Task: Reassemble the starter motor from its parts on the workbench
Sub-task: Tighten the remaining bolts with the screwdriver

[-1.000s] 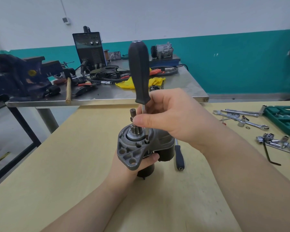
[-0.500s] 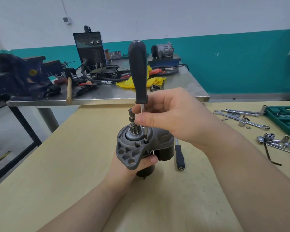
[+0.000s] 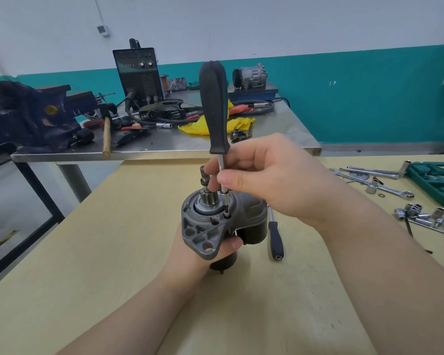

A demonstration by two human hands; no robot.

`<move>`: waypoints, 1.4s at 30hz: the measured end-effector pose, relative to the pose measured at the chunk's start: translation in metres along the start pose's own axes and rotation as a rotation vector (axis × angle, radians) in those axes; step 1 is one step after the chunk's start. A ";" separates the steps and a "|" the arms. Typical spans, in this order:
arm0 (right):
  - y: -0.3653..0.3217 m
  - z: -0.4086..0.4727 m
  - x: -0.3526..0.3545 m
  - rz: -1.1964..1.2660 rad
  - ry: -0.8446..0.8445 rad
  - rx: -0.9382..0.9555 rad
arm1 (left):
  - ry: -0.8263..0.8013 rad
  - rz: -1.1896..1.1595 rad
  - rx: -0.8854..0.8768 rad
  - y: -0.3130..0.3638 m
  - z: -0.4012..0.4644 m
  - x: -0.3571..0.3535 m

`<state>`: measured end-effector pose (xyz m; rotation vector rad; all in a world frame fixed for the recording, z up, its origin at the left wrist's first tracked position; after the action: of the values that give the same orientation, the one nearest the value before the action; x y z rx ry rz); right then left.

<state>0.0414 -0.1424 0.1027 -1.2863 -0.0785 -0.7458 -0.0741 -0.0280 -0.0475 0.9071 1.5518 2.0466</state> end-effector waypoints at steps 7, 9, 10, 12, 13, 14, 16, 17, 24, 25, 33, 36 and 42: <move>-0.001 0.002 0.000 -0.054 0.123 0.008 | -0.042 0.078 -0.108 0.033 0.009 -0.011; -0.001 0.001 -0.003 -0.019 0.039 0.003 | -0.044 0.098 -0.102 0.033 0.011 -0.012; -0.002 0.000 -0.004 -0.001 -0.007 0.005 | -0.043 0.108 -0.095 0.033 0.010 -0.012; -0.004 -0.002 -0.004 0.004 -0.053 0.012 | -0.053 0.135 -0.071 0.027 0.005 -0.008; -0.004 -0.002 -0.004 -0.008 -0.048 0.015 | -0.020 0.123 -0.057 0.020 0.004 -0.004; -0.004 -0.002 -0.003 -0.019 -0.023 0.017 | -0.004 0.083 -0.037 0.016 0.004 -0.002; -0.004 0.000 -0.002 -0.046 0.078 0.015 | 0.009 0.075 -0.039 0.012 0.009 -0.005; -0.003 0.001 -0.001 -0.078 0.134 0.009 | -0.001 0.112 -0.038 0.013 0.011 -0.008; -0.005 -0.004 -0.001 0.037 -0.028 -0.005 | 0.022 0.047 -0.050 0.010 0.003 -0.001; -0.005 -0.004 0.000 0.028 -0.026 -0.007 | -0.012 0.074 -0.072 0.014 0.006 -0.006; -0.001 -0.001 0.000 -0.098 0.110 -0.045 | -0.056 0.033 -0.133 0.037 0.006 -0.011; -0.002 -0.005 -0.001 -0.005 -0.033 -0.051 | -0.057 0.058 -0.156 0.040 0.006 -0.012; -0.001 -0.001 0.003 -0.172 0.129 -0.052 | -0.056 0.035 -0.175 0.038 0.010 -0.013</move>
<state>0.0428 -0.1452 0.1044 -1.2880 -0.0666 -0.9825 -0.0558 -0.0410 -0.0127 0.9224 1.3133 2.1232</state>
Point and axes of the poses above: each hand's wrist, its own z-axis towards the middle knuckle, its own x-axis out of the back of the hand, y = z × x, the point moved 6 cm from there along z, towards the middle knuckle, and after that the axes turned 2 degrees about y, right-handed, at the moved point
